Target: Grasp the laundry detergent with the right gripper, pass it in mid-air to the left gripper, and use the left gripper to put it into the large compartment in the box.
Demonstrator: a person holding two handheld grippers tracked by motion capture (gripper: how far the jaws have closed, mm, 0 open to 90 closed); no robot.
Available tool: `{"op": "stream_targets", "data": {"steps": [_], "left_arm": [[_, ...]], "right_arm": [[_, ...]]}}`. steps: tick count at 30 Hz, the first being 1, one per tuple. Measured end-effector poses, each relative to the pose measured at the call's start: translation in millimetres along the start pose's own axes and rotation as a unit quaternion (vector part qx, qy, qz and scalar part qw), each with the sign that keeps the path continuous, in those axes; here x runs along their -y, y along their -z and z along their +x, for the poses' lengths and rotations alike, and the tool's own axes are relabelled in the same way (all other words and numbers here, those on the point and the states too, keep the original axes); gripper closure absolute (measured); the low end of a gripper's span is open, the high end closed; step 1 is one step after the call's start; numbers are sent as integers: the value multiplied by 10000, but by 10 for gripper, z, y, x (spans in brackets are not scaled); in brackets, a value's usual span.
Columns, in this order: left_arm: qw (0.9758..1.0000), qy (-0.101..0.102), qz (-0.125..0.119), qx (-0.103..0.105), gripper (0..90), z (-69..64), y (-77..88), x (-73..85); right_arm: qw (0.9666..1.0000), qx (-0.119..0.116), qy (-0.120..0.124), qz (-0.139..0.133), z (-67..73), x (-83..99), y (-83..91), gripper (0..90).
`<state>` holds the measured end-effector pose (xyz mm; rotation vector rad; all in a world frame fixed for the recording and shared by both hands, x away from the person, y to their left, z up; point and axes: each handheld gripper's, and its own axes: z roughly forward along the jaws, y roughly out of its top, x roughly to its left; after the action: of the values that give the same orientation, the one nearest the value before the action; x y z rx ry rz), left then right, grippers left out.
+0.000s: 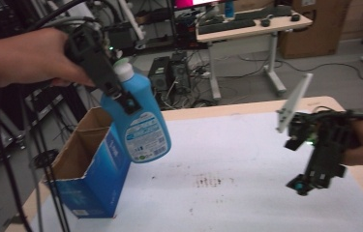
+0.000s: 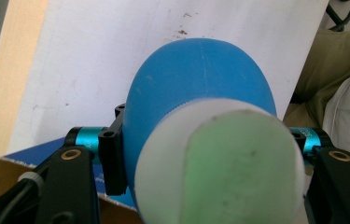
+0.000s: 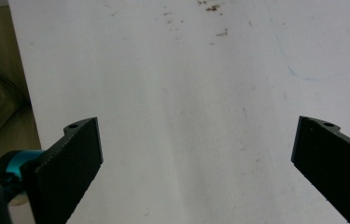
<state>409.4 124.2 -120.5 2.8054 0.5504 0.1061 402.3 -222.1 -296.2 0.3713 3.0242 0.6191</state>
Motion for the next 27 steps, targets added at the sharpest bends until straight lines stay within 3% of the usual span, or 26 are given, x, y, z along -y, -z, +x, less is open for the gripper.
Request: {"op": "stream_targets", "data": {"steps": [5, 10, 13, 18, 27], "left_arm": [[9998, 195, -7, -48, 378, 81, 90, 152], [9994, 325, 6, -66, 378, 108, 180, 319], [9990, 424, -88, -143, 378, 129, 246, 424], [9971, 703, -110, -280, 378, 177, 348, 617], [9928, 1032, -229, -572, 379, 284, 533, 929]], "right_arm": [[9999, 46, -82, -36, -29, 72, 44, 11], [9997, -121, -166, -119, -58, 92, 75, 11], [9997, -54, -227, -57, -65, 111, 85, 11], [9996, 31, -259, 62, -55, 161, 128, 11], [9994, 180, -286, 69, -39, 225, 194, 11]]}}
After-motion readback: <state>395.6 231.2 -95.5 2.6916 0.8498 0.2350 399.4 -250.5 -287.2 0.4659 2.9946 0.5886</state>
